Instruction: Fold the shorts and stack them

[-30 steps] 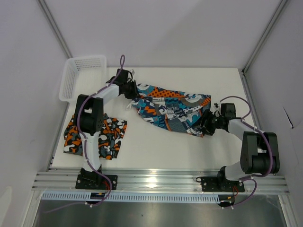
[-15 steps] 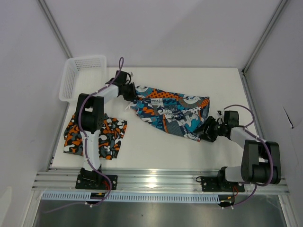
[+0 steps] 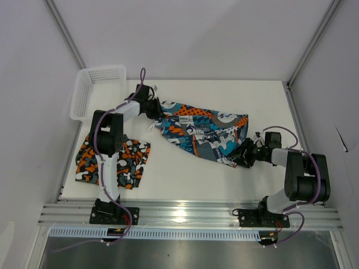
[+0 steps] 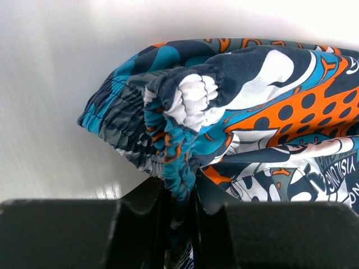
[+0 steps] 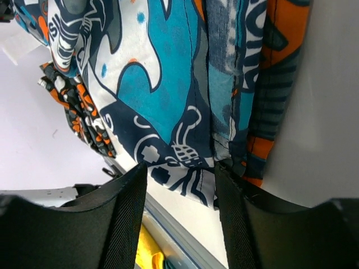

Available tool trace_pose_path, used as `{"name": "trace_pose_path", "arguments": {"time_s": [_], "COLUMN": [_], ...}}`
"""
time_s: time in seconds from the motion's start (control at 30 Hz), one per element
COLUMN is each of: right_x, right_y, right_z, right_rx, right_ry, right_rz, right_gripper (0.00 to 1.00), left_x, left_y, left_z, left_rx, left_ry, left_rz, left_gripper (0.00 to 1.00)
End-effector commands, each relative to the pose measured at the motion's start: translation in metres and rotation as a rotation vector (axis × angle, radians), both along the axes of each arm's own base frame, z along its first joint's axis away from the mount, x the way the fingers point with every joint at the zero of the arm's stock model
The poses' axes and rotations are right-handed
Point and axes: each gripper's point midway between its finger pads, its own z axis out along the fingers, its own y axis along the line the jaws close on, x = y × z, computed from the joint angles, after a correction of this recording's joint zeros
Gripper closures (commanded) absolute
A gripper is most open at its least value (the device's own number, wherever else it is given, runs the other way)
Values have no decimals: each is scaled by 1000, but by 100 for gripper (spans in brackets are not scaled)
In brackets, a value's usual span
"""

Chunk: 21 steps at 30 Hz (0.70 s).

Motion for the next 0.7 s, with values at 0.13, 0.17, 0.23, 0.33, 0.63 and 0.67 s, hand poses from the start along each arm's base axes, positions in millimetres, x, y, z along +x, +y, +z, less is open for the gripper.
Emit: {"name": "trace_pose_path", "arguments": {"time_s": [0.13, 0.17, 0.23, 0.33, 0.63, 0.67], "right_x": [-6, -7, -2, 1, 25, 25], "right_y": [13, 14, 13, 6, -3, -2], "right_z": [11, 12, 18, 19, 27, 28], "right_rx": [108, 115, 112, 68, 89, 95], "right_ry": [-38, -42, -87, -103, -147, -155], "right_rz": [48, 54, 59, 55, 27, 26], "right_gripper": [51, 51, 54, 54, 57, 59], "left_x": [15, 14, 15, 15, 15, 15], "left_y": [1, 1, 1, 1, 0, 0], "left_z": [1, 1, 2, 1, 2, 3], "left_rx": [-21, -21, -21, -22, -26, -26], "left_ry": [-43, -41, -46, -43, -44, -45], "left_rz": [6, 7, 6, 5, 2, 2], "left_gripper": [80, 80, 80, 80, 80, 80]}}
